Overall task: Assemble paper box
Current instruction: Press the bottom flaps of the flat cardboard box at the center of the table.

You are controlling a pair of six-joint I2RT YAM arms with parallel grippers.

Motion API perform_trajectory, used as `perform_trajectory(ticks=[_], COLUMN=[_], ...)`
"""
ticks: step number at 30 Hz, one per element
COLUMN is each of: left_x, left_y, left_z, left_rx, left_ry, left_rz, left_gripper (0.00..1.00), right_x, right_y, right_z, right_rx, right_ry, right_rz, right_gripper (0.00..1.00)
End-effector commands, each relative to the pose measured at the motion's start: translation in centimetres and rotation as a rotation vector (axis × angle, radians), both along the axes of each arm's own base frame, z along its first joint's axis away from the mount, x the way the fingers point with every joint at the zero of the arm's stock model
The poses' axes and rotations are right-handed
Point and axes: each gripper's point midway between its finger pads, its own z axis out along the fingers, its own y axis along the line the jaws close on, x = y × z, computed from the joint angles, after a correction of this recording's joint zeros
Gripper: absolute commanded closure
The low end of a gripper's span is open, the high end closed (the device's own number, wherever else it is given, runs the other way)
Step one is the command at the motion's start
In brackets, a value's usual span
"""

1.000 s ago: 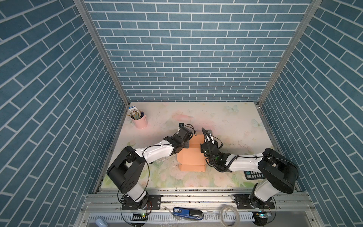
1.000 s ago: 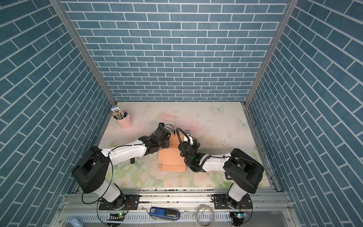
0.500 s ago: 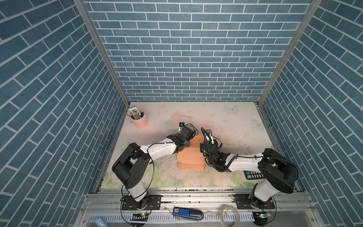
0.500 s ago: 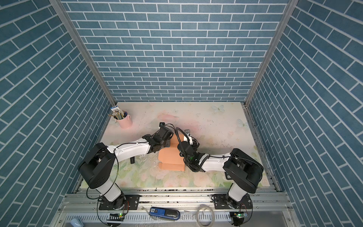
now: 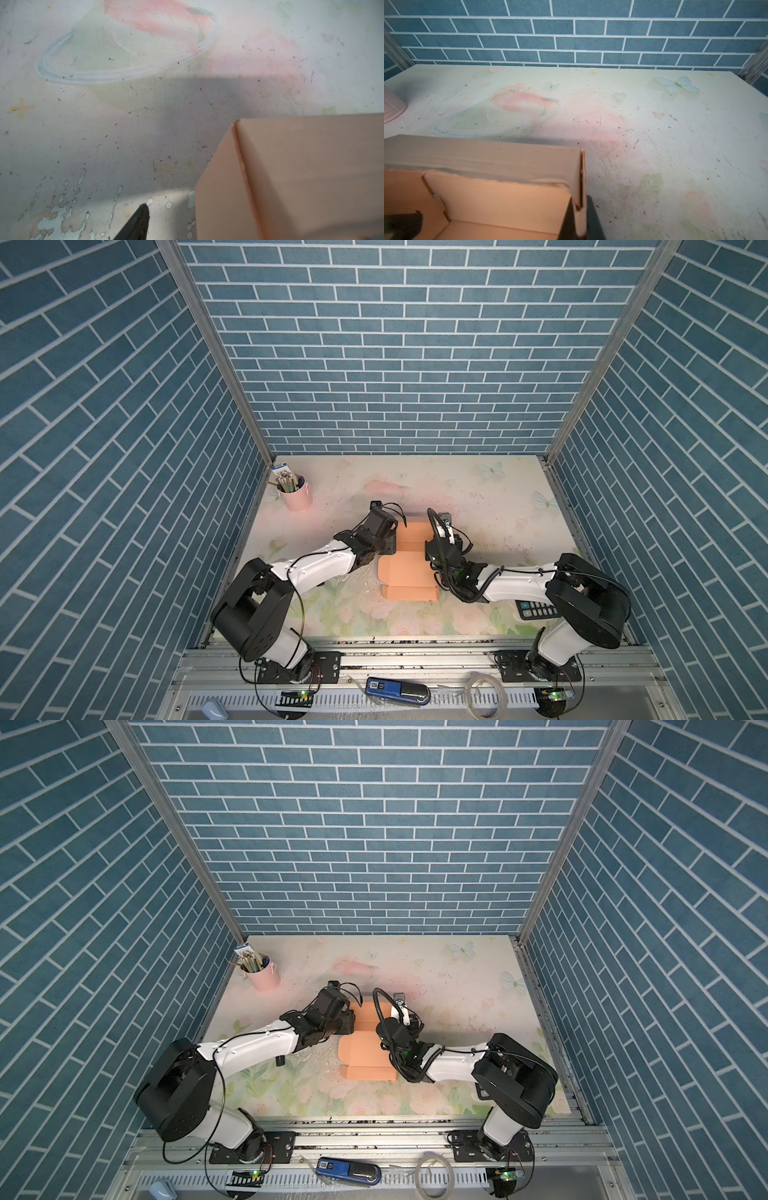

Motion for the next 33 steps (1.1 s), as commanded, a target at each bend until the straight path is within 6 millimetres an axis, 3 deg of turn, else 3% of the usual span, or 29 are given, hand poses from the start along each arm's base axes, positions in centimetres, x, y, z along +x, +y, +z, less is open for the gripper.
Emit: perform_trajectory(ticks=[1,13,33], left_x=[-0.3,0.6,2.5], left_y=[-0.3,-0.2,-1.7], left_z=[0.4,1.6,4.0], left_rx=[-0.098,-0.150,-0.185], left_ry=[-0.001,-0.045,-0.108], left_rz=[-0.050,-0.051,-0.080], left_gripper=[0.38,0.52,0.53], right_x=[0.4,0.4,0.5], right_y=[0.2,0.5,1.1], right_z=[1.1,0.8,0.4], right_rx=[0.057,0.045,0.038], right_ry=[-0.015,-0.006,0.007], right_rz=[-0.026,-0.013,0.008], right_gripper=[1.00,1.00,1.00])
